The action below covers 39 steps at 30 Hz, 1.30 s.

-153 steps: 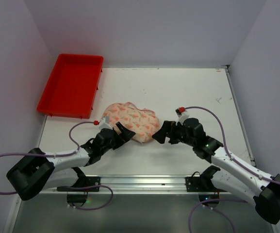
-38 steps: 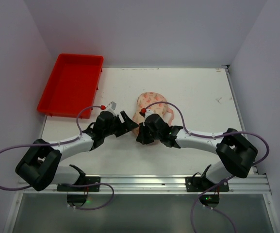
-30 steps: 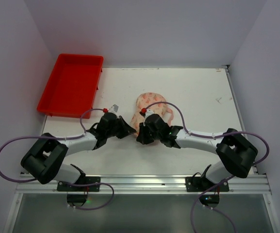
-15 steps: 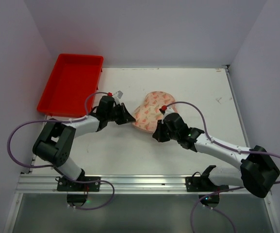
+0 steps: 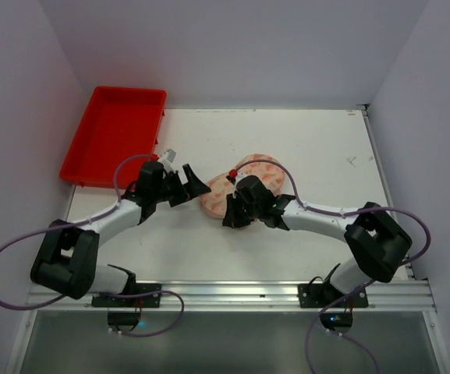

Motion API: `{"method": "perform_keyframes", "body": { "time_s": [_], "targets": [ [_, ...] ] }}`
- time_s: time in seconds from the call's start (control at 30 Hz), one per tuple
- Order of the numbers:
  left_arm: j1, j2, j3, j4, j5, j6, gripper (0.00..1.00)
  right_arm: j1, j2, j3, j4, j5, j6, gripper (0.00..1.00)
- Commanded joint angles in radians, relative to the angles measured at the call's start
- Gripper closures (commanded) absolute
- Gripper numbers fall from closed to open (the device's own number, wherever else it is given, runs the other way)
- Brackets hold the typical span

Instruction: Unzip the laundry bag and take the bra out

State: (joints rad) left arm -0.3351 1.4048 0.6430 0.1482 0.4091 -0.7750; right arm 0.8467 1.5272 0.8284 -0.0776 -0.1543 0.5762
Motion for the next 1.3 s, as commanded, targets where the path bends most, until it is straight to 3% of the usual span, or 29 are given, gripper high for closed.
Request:
{"method": "perform_keyframes", "body": {
  "time_s": [0.0,0.13,0.33,0.43,0.47,0.53,0.57,0.63,0.67,0.9,1.07,1.1,1.23,1.27],
  "targets": [
    [-0.011,-0.116,-0.125,0.016,-0.084,-0.121,0.0,0.005,0.022,0.074,0.091,-0.028,0.03,1.0],
    [-0.091,-0.179,-0.224,0.131,-0.13,-0.246,0.04,0.012,0.048,0.098,0.114,-0.019,0.028,1.0],
    [-0.212,-0.095,-0.145,0.172,-0.197,-0.296,0.15,0.017,0.07,0.092,0.127,-0.022,0.042,1.0],
    [-0.222,-0.069,-0.131,0.185,-0.23,-0.316,0.36,0.017,0.054,0.081,0.119,-0.011,0.042,1.0],
    [-0.22,-0.066,-0.131,0.186,-0.248,-0.319,0.53,0.017,0.048,0.069,0.114,-0.004,0.04,1.0],
    [-0.219,-0.066,-0.131,0.186,-0.26,-0.319,0.7,0.015,0.019,0.04,0.105,0.002,0.04,1.0],
    [-0.219,-0.067,-0.131,0.177,-0.272,-0.314,0.85,0.015,0.005,0.029,0.098,0.024,0.04,1.0],
    [-0.216,-0.07,-0.126,0.166,-0.285,-0.299,0.98,0.012,-0.036,-0.007,0.09,0.048,0.025,1.0],
    [-0.211,-0.07,-0.126,0.157,-0.283,-0.293,1.0,0.005,-0.051,-0.017,0.081,0.067,0.022,1.0],
    [-0.076,-0.052,-0.082,0.05,-0.167,-0.097,1.0,-0.124,-0.237,-0.144,-0.036,0.081,0.004,1.0],
    [0.01,0.058,0.077,-0.116,-0.089,0.172,0.99,-0.146,-0.305,-0.167,-0.068,0.075,-0.044,1.0],
    [0.014,0.077,0.105,-0.125,-0.072,0.225,0.94,-0.146,-0.299,-0.163,-0.059,0.059,-0.048,1.0],
    [0.015,0.103,0.159,-0.128,-0.052,0.176,0.53,-0.129,-0.22,-0.118,0.015,-0.013,-0.019,1.0],
    [0.015,0.085,0.133,-0.104,-0.05,0.145,0.2,-0.121,-0.199,-0.108,0.033,-0.019,-0.012,1.0]
  ]
}}
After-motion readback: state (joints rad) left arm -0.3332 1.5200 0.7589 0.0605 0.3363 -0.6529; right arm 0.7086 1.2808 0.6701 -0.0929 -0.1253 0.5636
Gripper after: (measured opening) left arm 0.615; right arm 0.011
